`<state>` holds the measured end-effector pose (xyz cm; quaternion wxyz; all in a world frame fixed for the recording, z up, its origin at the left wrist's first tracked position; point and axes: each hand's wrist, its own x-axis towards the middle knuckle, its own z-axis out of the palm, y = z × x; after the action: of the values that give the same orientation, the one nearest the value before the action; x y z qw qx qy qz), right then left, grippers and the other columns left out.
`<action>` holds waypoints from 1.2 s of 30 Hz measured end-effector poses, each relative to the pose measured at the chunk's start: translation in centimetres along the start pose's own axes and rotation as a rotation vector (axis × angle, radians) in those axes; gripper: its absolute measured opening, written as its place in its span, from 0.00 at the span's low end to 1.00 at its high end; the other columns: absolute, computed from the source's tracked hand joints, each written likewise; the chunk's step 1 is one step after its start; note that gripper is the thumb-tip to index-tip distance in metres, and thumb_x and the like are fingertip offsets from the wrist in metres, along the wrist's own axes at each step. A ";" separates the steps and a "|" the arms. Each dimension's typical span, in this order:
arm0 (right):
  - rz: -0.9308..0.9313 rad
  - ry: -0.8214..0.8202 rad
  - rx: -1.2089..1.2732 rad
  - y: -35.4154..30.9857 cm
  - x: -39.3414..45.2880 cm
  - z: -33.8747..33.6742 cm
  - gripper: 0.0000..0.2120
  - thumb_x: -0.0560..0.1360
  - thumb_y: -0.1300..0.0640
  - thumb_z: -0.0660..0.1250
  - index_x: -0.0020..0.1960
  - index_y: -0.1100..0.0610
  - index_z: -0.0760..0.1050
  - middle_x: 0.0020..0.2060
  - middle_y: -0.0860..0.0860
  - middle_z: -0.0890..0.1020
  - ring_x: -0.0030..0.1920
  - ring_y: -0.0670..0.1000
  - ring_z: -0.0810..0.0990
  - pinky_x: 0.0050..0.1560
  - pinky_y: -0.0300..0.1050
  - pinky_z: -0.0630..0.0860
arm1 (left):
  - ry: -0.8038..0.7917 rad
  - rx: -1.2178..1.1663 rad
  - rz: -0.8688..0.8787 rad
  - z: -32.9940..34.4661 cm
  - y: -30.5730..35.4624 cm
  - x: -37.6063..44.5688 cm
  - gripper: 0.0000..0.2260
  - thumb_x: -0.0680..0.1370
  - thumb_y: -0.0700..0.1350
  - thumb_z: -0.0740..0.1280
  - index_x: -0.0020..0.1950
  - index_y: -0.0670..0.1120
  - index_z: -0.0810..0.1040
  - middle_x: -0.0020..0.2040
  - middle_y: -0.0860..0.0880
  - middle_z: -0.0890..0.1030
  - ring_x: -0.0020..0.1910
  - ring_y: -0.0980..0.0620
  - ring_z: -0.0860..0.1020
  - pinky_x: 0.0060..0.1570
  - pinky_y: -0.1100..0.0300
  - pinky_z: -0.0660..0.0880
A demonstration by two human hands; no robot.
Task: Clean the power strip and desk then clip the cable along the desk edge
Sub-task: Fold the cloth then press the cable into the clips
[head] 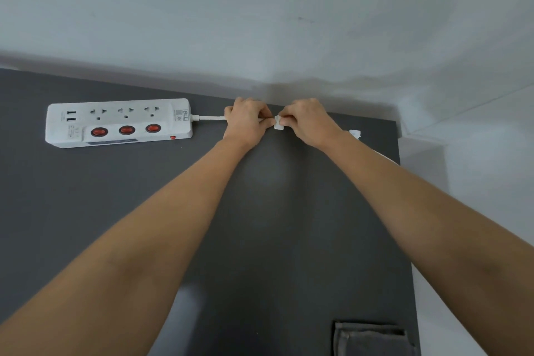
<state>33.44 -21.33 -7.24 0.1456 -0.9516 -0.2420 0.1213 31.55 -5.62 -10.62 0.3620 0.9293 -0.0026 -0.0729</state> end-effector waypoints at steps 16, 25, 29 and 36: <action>0.311 0.173 0.130 4.6 -7.0 0.1 0.14 0.72 0.63 0.69 0.57 0.56 0.80 0.44 0.60 0.81 0.45 0.57 0.79 0.48 0.39 0.68 | -0.171 -0.015 0.210 3.8 4.4 -0.3 0.08 0.76 0.47 0.68 0.53 0.50 0.84 0.53 0.46 0.82 0.57 0.45 0.74 0.58 0.52 0.64; 0.088 0.133 -0.029 5.5 -5.9 -0.3 0.08 0.75 0.61 0.65 0.50 0.58 0.82 0.41 0.59 0.83 0.41 0.59 0.80 0.44 0.54 0.77 | -0.122 -0.105 0.175 4.1 4.3 -0.1 0.07 0.74 0.46 0.70 0.48 0.46 0.85 0.46 0.42 0.82 0.52 0.44 0.75 0.57 0.49 0.68; 0.053 0.094 -0.028 5.6 -5.4 -1.0 0.09 0.75 0.59 0.64 0.47 0.58 0.83 0.37 0.59 0.83 0.38 0.59 0.79 0.41 0.55 0.76 | -0.096 -0.086 0.147 4.5 4.6 -0.1 0.07 0.75 0.46 0.69 0.48 0.46 0.85 0.46 0.42 0.81 0.52 0.43 0.75 0.56 0.51 0.67; 0.036 0.033 -0.028 5.8 -4.9 -1.6 0.08 0.75 0.61 0.66 0.51 0.59 0.83 0.41 0.58 0.85 0.41 0.60 0.81 0.46 0.52 0.77 | -0.063 -0.087 0.083 4.7 5.5 0.2 0.06 0.75 0.44 0.69 0.46 0.45 0.85 0.46 0.43 0.82 0.52 0.44 0.75 0.56 0.52 0.68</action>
<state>32.21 -28.97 -6.87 0.1342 -0.9596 -0.2242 0.1047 31.39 -12.86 -10.40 0.4046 0.9090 -0.0493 -0.0869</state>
